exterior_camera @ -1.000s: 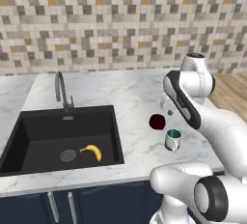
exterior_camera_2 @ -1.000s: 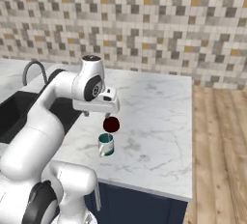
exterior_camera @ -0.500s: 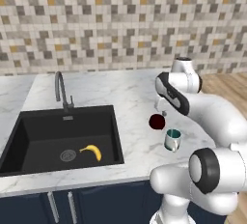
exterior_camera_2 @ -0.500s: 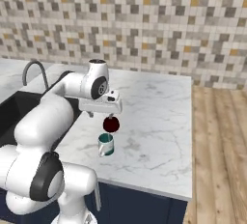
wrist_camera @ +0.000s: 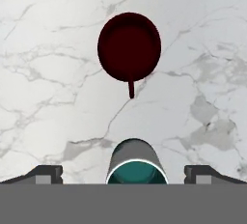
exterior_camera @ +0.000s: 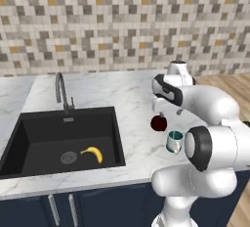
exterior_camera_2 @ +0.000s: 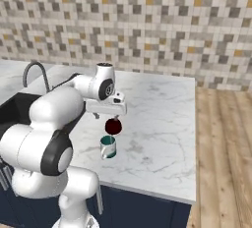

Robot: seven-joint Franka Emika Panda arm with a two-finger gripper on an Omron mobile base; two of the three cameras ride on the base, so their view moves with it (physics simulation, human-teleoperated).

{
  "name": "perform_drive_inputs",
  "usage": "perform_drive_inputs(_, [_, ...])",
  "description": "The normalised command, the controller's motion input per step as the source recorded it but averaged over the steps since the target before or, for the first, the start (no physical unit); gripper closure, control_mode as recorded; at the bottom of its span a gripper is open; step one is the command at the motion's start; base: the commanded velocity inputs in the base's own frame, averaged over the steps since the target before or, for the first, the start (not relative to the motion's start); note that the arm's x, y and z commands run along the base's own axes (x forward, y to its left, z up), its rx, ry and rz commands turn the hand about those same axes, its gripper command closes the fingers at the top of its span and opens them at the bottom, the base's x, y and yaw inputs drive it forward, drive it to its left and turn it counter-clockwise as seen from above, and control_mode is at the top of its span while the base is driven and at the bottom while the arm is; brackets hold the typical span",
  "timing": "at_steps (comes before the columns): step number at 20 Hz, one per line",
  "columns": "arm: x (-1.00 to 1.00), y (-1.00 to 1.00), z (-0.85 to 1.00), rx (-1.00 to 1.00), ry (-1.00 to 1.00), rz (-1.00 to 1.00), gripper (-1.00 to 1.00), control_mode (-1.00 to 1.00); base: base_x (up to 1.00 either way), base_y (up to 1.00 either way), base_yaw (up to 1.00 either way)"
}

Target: Clear the mugs and bowl far away from the sink.

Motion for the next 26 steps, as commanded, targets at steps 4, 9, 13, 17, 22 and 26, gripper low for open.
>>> perform_drive_inputs(4, [0.26,0.0,-0.34,0.0,0.02,0.0,-1.0,-1.0,0.0,0.0,0.0])
perform_drive_inputs(9, [0.3,0.0,-0.3,0.0,0.02,0.0,-1.0,-1.0,0.0,0.0,0.0])
perform_drive_inputs(13, [0.18,-0.03,-0.26,0.0,0.07,0.0,-1.0,-1.0,0.0,0.0,0.0])
perform_drive_inputs(17, [0.06,0.0,-0.23,0.0,0.06,0.0,-1.0,-1.0,0.0,0.0,0.0])
perform_drive_inputs(22, [0.12,0.0,-0.32,0.0,0.03,0.0,-1.0,-1.0,0.0,0.0,0.0])
perform_drive_inputs(26, [0.34,-0.02,-0.18,0.0,-0.01,0.0,-1.0,-1.0,0.0,0.0,0.0])
